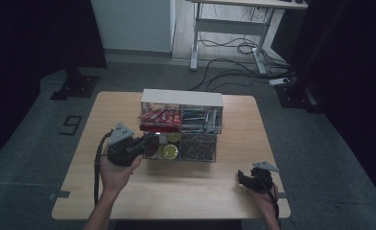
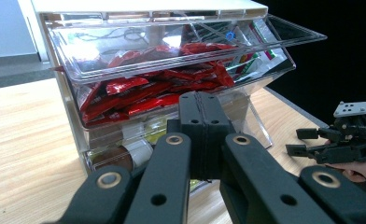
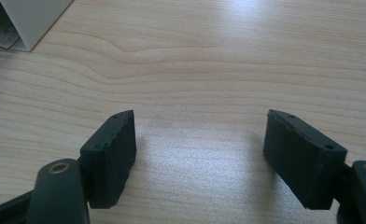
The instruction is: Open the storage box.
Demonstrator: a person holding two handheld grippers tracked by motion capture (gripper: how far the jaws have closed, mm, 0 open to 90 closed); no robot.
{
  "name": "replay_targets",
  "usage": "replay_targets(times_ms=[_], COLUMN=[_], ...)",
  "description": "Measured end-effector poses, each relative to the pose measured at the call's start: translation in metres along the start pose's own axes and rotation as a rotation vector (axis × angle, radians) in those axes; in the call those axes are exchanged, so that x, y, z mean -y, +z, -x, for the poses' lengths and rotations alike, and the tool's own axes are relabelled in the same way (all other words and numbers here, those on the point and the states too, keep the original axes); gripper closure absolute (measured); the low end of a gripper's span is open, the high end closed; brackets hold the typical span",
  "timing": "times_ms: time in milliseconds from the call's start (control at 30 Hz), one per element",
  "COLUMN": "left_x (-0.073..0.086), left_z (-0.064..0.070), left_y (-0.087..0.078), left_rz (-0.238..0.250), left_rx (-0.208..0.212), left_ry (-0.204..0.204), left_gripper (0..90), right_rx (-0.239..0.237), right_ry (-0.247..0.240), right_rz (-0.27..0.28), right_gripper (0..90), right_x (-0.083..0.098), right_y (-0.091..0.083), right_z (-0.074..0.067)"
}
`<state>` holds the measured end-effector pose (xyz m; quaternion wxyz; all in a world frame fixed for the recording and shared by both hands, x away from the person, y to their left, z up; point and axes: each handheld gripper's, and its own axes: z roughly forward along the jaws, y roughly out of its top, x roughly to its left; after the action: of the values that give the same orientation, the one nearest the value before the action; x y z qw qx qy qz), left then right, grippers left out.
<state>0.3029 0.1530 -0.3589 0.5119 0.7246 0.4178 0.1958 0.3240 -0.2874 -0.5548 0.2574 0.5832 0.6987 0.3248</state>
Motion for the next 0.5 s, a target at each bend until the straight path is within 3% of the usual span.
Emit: replay_targets(times_ms=[500], left_x=[-0.007], left_z=[-0.004], left_y=[0.018], left_rz=[-0.031], left_rx=[0.026], left_ry=[-0.015], left_gripper=[90.0], right_rx=[0.003], right_ry=[0.004], right_rz=[-0.001], right_gripper=[25.6], right_x=[0.0], right_y=[0.0], right_z=[0.001])
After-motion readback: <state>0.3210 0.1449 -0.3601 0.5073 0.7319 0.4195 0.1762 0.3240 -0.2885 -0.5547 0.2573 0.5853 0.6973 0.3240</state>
